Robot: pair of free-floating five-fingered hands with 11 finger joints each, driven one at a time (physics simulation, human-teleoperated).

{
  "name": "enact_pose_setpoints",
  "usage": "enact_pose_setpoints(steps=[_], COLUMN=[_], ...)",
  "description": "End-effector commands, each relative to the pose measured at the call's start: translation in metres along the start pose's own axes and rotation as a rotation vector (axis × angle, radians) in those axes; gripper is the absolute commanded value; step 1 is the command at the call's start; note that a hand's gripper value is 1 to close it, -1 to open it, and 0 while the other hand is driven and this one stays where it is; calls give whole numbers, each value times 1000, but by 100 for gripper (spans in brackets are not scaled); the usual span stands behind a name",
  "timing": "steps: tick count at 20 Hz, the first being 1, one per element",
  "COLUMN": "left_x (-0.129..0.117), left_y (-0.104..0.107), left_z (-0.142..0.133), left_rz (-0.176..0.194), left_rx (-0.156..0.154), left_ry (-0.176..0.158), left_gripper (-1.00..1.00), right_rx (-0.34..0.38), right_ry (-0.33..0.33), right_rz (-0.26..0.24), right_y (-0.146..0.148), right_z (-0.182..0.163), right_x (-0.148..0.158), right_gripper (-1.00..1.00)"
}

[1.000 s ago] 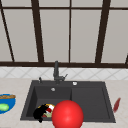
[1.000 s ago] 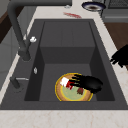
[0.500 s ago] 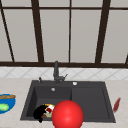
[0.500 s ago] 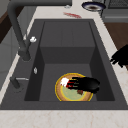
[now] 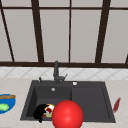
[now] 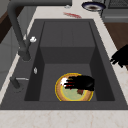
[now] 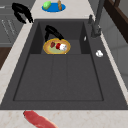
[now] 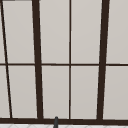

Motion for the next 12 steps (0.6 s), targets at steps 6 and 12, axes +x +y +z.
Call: enact_pose_setpoints(steps=[6, 12], left_x=[0, 0], left_y=[0, 0], left_z=[0, 0], left_rz=[0, 0], left_rx=[0, 0], left_ry=[0, 0], left_gripper=[0, 0], right_rx=[-3, -2], right_ry=[0, 0], right_rz=[1, 0], right_y=[-2, -1], right_z=[-6, -6], right_x=[0, 1], right_gripper=[-100, -100])
